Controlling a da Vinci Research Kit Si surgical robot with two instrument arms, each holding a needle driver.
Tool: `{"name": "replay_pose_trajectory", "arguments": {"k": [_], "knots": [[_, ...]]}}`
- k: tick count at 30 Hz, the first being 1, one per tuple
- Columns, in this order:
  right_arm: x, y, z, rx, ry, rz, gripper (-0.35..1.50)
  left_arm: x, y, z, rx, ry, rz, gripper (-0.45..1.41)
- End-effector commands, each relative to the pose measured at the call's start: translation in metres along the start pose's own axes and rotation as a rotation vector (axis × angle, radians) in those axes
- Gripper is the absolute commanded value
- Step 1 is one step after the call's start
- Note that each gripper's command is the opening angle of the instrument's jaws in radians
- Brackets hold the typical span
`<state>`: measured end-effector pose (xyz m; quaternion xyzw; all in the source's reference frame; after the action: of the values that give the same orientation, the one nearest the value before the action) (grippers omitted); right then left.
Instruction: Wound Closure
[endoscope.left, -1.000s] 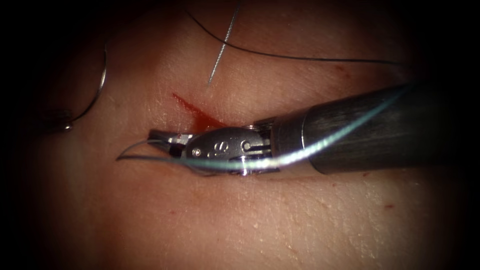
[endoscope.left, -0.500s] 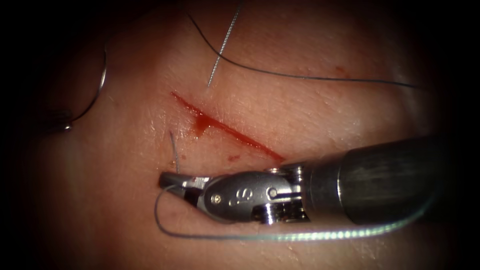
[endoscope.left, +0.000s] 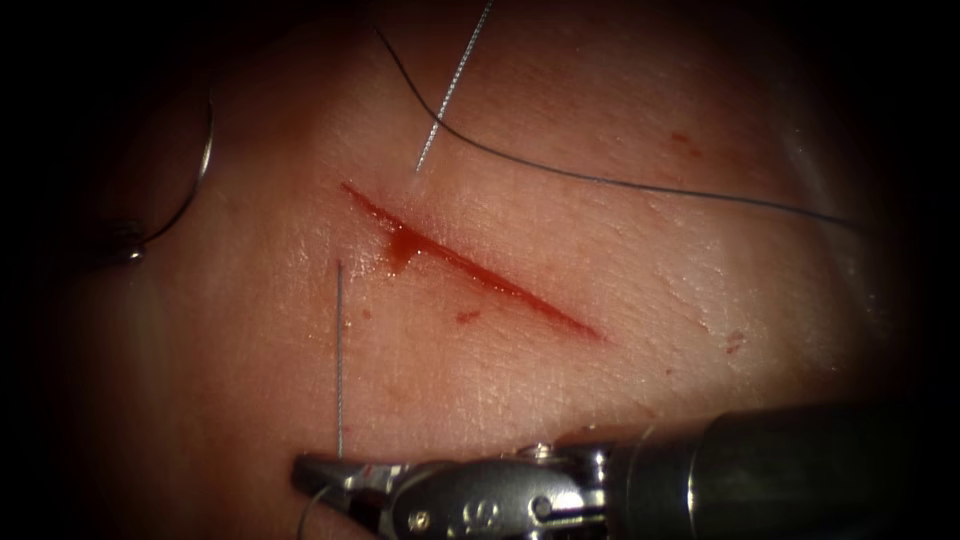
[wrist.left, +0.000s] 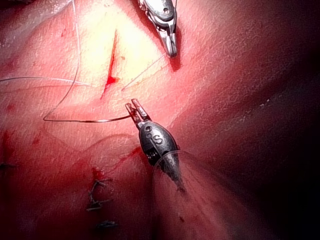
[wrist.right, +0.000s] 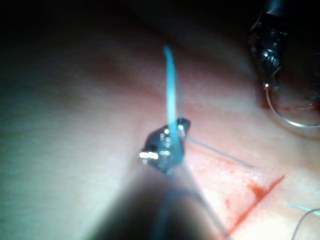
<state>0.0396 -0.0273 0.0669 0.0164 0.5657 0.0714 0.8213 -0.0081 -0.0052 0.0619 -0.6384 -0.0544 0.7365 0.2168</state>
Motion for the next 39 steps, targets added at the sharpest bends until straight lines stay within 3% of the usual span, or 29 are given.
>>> {"name": "replay_pose_trajectory", "arguments": {"k": [1, 11, 12, 14, 18, 23, 26, 27, 31, 32, 33, 34, 37, 39], "knots": [[-0.0002, -0.0012, 0.0004, 0.004, 0.004, 0.001, -0.35, -0.0008, 0.0004, 0.0005, -0.002, 0.0, -0.002, -0.45], [0.0006, -0.0033, -0.0013, 0.033, 0.012, -0.009, -0.35, -0.0008, 0.0004, 0.0004, -0.002, 0.0, -0.002, -0.45], [0.0003, -0.0029, -0.0013, 0.028, 0.006, -0.008, 0.02, -0.0008, 0.0004, 0.0004, -0.002, 0.0, -0.002, -0.45], [-0.0008, -0.0016, -0.0015, -0.024, -0.023, -0.004, 1.03, -0.0008, 0.0004, 0.0004, -0.002, 0.0, -0.002, -0.45], [-0.0026, 0.0005, -0.0016, -0.047, -0.037, 0.001, 1.21, -0.0007, 0.0004, 0.0005, -0.004, 0.001, -0.002, -0.45], [-0.0041, 0.0014, -0.0037, -0.061, -0.046, -0.001, 1.3, -0.0007, 0.0004, 0.0004, -0.006, 0.001, -0.003, -0.45], [-0.0047, 0.0008, -0.0065, -0.034, -0.063, -0.01, 1.3, -0.0007, 0.0004, 0.0003, -0.007, 0.002, -0.003, -0.45], [-0.0052, 0.0004, -0.0094, -0.029, -0.099, -0.02, 1.3, -0.0006, 0.0003, 0.0002, -0.008, 0.002, -0.004, -0.45], [-0.0066, 0.0013, -0.0162, -0.061, -0.154, -0.017, 1.23, -0.0006, 0.0003, 0.0002, -0.008, 0.002, -0.004, -0.45], [-0.0072, 0.0033, -0.0198, -0.096, -0.185, 0.002, 1.2, -0.0007, 0.0004, 0.0004, -0.006, 0.002, -0.003, -0.45], [-0.0073, 0.0043, -0.0211, -0.116, -0.193, 0.012, 1.18, -0.0007, 0.0004, 0.0004, -0.006, 0.001, -0.003, -0.45], [-0.0076, 0.0074, -0.0239, -0.176, -0.205, 0.041, 1.15, -0.0008, 0.0005, 0.0005, -0.007, 0.002, -0.002, -0.45], [-0.0079, 0.0113, -0.0261, -0.23, -0.201, 0.066, 1.08, -0.0008, 0.0006, 0.0006, -0.01, 0.003, -0.001, -0.45], [-0.0085, 0.0154, -0.0271, -0.271, -0.217, 0.056, 1.05, -0.0008, 0.0005, 0.0006, -0.012, 0.001, -0.001, -0.45]]}}
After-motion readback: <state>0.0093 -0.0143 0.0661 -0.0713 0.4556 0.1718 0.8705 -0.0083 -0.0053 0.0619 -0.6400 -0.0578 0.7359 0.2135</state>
